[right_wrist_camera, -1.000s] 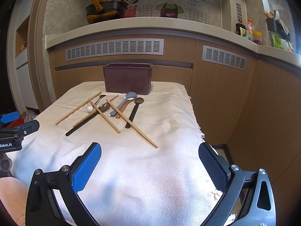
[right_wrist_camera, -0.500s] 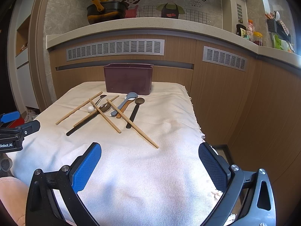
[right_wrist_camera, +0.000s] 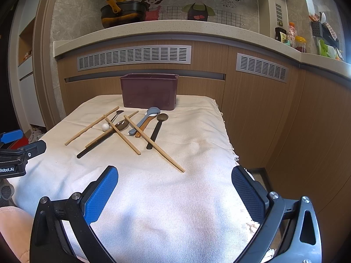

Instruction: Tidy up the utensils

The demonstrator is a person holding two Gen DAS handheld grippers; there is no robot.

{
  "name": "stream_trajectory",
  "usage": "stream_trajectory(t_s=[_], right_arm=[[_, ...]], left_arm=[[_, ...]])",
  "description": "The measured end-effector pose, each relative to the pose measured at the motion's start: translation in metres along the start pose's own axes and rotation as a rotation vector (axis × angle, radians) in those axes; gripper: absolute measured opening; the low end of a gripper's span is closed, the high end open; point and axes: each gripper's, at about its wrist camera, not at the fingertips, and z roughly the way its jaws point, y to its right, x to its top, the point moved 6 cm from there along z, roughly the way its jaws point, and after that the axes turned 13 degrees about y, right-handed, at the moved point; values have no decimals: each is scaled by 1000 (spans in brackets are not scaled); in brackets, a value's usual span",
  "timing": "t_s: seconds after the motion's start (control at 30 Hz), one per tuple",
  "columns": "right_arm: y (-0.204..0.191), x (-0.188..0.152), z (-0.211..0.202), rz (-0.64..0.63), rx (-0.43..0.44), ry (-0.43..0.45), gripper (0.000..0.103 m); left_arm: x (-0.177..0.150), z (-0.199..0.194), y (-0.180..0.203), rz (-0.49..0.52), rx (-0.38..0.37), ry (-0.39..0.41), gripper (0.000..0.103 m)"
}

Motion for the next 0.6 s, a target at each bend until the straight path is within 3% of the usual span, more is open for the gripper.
stream_trajectory(t_s=[0.37, 0.6], right_arm=[[3, 6, 5, -11, -1, 3, 103], [7, 33, 23, -35, -24, 41, 103]], left_arm=[[5, 4, 2, 15, -14, -11, 103], [29, 24, -1, 13, -13, 3, 103]])
